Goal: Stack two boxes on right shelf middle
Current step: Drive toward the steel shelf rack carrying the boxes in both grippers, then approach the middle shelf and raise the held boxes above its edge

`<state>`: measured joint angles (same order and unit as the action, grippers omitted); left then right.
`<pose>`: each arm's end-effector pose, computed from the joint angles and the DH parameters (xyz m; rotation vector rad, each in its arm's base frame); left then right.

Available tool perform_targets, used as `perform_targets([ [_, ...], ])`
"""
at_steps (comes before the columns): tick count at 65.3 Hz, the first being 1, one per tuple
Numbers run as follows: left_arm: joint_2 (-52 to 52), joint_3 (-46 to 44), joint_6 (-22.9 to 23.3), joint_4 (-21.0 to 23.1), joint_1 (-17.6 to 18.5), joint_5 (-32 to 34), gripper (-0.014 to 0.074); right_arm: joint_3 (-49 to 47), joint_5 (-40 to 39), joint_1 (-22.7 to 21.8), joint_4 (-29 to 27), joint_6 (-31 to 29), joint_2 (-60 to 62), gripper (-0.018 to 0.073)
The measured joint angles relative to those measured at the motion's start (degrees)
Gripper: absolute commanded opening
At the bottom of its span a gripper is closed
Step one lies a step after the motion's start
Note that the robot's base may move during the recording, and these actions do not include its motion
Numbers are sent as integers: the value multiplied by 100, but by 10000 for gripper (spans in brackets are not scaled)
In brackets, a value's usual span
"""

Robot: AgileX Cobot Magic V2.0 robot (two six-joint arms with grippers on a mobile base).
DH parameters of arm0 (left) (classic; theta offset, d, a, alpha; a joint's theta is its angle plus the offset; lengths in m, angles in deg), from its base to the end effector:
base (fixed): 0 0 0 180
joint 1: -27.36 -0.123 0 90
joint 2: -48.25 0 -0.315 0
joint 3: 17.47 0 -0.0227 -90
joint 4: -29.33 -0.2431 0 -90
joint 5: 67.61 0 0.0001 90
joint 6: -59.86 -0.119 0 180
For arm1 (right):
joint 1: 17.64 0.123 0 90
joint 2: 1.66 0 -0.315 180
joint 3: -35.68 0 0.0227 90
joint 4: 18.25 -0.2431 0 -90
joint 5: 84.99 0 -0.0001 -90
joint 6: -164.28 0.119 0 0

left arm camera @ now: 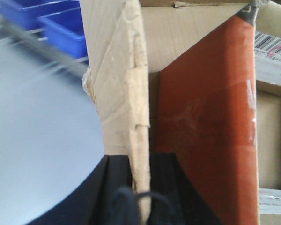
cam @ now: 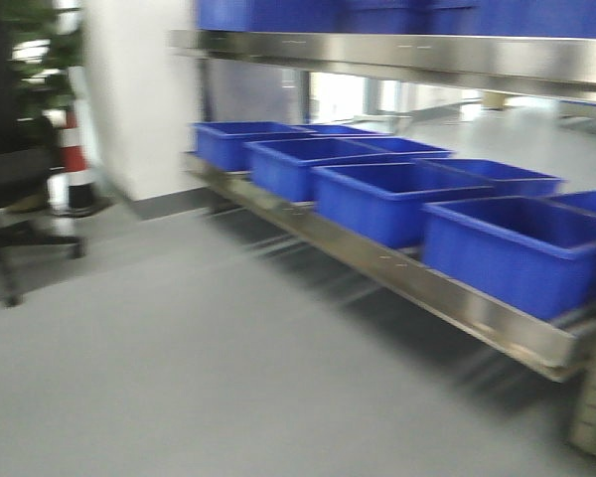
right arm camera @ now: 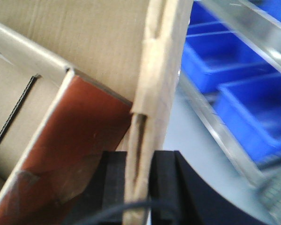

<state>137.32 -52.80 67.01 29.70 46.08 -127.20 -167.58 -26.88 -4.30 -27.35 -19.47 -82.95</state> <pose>0.2713 -0.0926 0.5528 0.2010 1.9802 -0.3005 0.2421 0.0738 0.5309 -0.3017 2.0069 0.2953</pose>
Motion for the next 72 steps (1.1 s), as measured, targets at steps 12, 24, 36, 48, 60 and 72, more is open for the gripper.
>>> perform_targets([
  [12, 0, 0, 0, 0, 0, 0, -111, 0, 0, 0, 0, 0, 0, -153],
  [24, 0, 0, 0, 0, 0, 0, -111, 0, 0, 0, 0, 0, 0, -153],
  [36, 0, 0, 0, 0, 0, 0, -111, 0, 0, 0, 0, 0, 0, -153],
  [48, 0, 0, 0, 0, 0, 0, -111, 0, 0, 0, 0, 0, 0, -153],
  [60, 0, 0, 0, 0, 0, 0, -111, 0, 0, 0, 0, 0, 0, -153],
  [72, 0, 0, 0, 0, 0, 0, -111, 0, 0, 0, 0, 0, 0, -153],
])
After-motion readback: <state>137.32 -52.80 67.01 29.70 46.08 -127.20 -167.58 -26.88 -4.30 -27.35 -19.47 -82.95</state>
